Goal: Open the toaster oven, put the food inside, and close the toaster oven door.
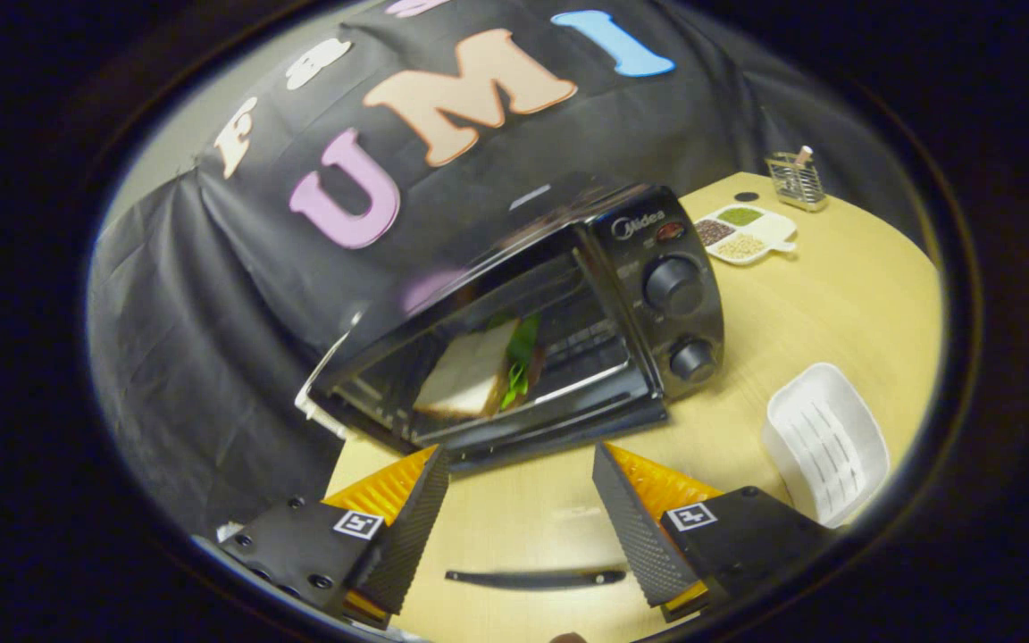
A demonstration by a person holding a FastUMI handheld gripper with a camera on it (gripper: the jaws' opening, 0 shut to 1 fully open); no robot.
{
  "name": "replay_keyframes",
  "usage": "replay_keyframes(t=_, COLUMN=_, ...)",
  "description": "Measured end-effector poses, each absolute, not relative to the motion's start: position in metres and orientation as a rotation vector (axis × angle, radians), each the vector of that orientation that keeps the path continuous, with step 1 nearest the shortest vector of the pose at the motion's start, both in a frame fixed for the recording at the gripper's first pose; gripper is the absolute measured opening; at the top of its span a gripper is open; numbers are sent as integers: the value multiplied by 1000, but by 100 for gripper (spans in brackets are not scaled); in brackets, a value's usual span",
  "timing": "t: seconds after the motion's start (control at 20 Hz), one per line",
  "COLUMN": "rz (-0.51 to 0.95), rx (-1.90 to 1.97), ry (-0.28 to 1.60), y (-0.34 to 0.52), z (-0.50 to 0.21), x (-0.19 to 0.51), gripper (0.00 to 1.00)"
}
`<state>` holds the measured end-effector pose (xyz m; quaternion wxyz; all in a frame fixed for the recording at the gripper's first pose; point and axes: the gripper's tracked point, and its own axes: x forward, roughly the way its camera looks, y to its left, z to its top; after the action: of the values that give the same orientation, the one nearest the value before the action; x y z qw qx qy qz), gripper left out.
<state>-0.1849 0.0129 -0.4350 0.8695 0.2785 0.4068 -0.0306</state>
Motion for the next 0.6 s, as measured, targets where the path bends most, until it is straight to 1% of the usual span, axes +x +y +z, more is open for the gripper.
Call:
replay_keyframes(t=0.25, rz=24, rx=504, ry=953, y=28, z=-435, x=-231, gripper=99)
replay_keyframes(t=0.6, rz=81, rx=448, ry=1087, y=34, z=-444, x=-277, gripper=99)
